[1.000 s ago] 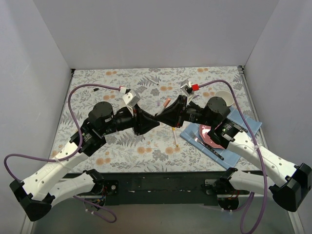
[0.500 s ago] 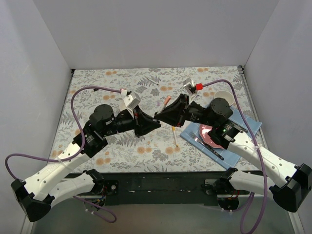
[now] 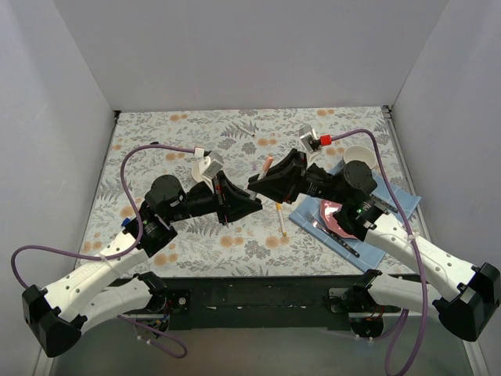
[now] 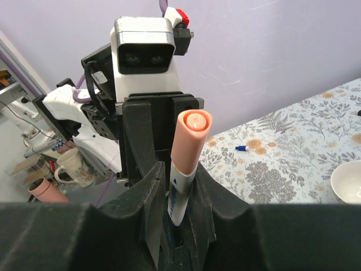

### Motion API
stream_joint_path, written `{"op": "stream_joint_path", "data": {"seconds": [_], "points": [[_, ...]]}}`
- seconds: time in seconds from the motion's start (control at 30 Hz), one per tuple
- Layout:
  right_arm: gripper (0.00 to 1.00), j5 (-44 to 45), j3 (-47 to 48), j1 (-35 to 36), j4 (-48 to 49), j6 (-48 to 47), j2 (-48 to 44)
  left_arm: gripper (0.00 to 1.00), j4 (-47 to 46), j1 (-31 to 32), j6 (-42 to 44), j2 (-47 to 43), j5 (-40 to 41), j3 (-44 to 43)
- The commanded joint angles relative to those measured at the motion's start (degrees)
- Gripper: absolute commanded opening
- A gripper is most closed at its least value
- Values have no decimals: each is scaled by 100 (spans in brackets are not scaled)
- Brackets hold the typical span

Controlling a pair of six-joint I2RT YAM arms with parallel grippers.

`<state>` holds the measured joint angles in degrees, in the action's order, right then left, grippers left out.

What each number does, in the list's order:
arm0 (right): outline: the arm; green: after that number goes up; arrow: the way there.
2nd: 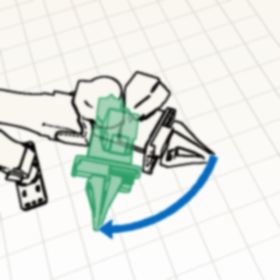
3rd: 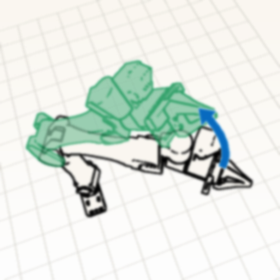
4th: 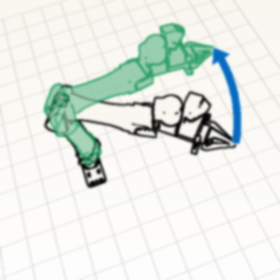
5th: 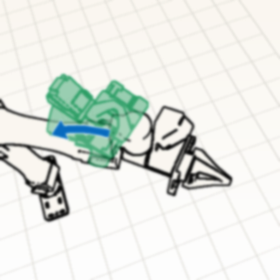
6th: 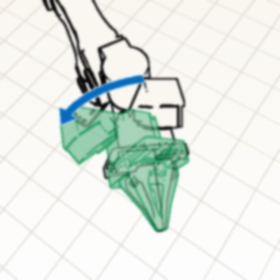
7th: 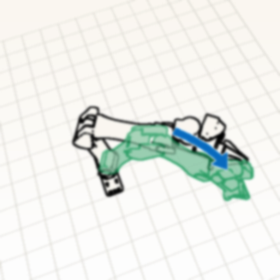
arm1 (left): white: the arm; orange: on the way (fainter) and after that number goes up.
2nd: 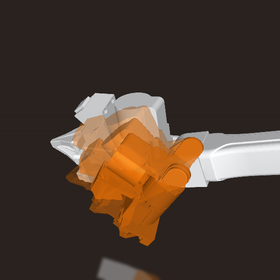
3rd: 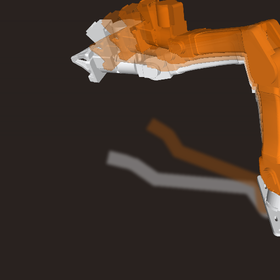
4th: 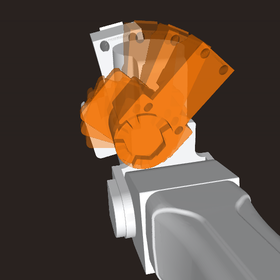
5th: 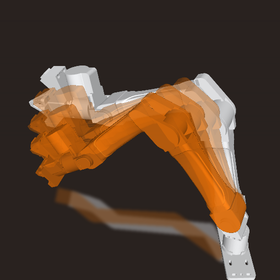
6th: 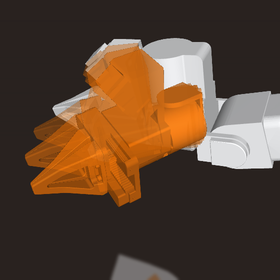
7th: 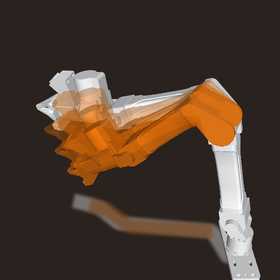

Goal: Insert the pens into the pen caps
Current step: Push the cap all the way onto the barrel until it clicks

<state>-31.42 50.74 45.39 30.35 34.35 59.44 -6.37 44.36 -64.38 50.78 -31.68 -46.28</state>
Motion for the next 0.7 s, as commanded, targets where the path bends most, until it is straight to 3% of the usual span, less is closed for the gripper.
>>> {"op": "stream_joint_path", "data": {"seconds": [0.0,0.33,0.37,0.4,0.47,0.57,0.6,0.67], "points": [[32,144,77,14,630,81,-125,0,-233,-6,-84,-95,-163,40],[29,338,-170,14,903,116,-284,0,-338,-6,-154,-113,-84,110],[10,321,-178,14,946,125,-275,0,-365,-6,-171,-104,-84,111],[3,242,-179,14,1016,133,-258,0,-382,-6,-180,-78,-92,102],[1,241,-214,14,1043,169,-266,0,-400,-6,-207,-34,-119,49],[1,224,-240,14,1008,151,-293,27,-242,3,-163,54,-110,-117],[1,207,-240,14,965,142,-301,42,-163,-6,-137,63,-67,-170],[1,198,-240,14,824,90,-319,47,-93,-6,-23,72,21,-336]]}}
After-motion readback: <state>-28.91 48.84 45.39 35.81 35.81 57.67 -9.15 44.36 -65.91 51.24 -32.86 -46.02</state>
